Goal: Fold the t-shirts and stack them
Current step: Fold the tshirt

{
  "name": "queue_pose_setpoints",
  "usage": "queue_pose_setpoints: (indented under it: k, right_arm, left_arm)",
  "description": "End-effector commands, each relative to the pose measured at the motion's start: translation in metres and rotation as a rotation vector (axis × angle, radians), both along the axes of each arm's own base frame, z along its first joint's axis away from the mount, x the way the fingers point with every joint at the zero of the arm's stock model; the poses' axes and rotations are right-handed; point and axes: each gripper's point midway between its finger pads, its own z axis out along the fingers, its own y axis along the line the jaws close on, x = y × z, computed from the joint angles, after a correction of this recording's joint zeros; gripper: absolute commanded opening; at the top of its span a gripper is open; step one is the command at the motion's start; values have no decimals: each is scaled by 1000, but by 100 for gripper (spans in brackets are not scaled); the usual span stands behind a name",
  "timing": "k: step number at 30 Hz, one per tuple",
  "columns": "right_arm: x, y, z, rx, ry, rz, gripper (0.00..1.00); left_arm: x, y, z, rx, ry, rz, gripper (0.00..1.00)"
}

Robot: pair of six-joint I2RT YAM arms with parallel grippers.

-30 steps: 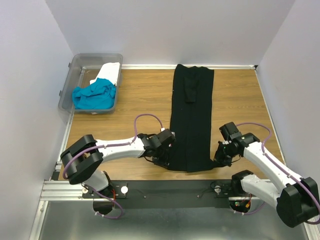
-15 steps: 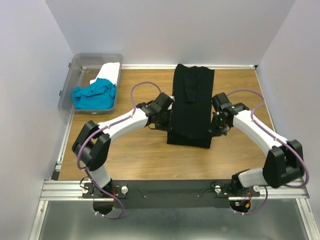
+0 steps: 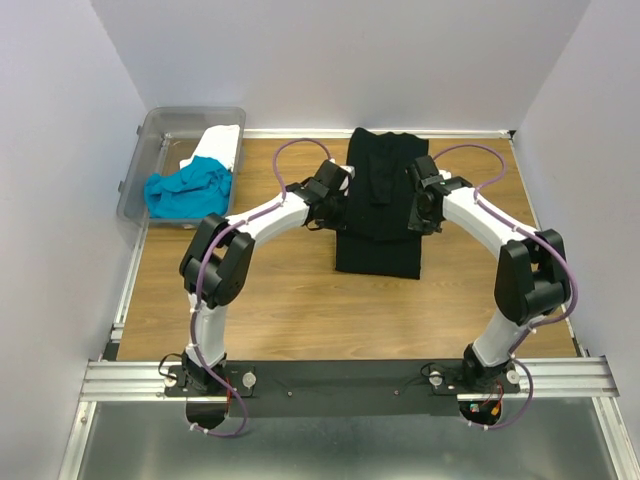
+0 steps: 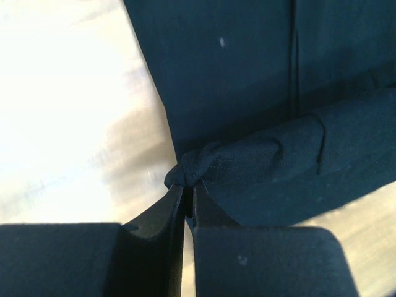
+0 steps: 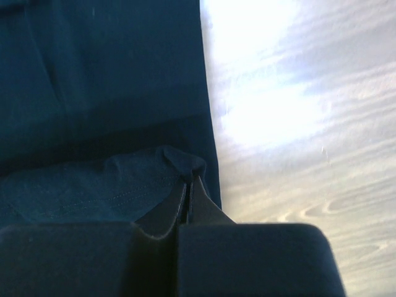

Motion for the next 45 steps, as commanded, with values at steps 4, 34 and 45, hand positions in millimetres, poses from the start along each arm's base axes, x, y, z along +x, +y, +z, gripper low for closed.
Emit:
queue_pose_setpoints:
  k: [4, 34, 45]
  right_arm:
    - [32, -24, 2, -85, -82, -55, 1]
    - [71, -40, -17, -110, -119, -76, 0]
    - [74, -40, -40, -114, -90, -81, 1]
  left_arm:
    - [48, -10, 5, -19, -148, -22, 6]
    - [79, 7, -26, 7, -207, 72, 6]
    - [83, 5, -42, 9, -189, 67, 12]
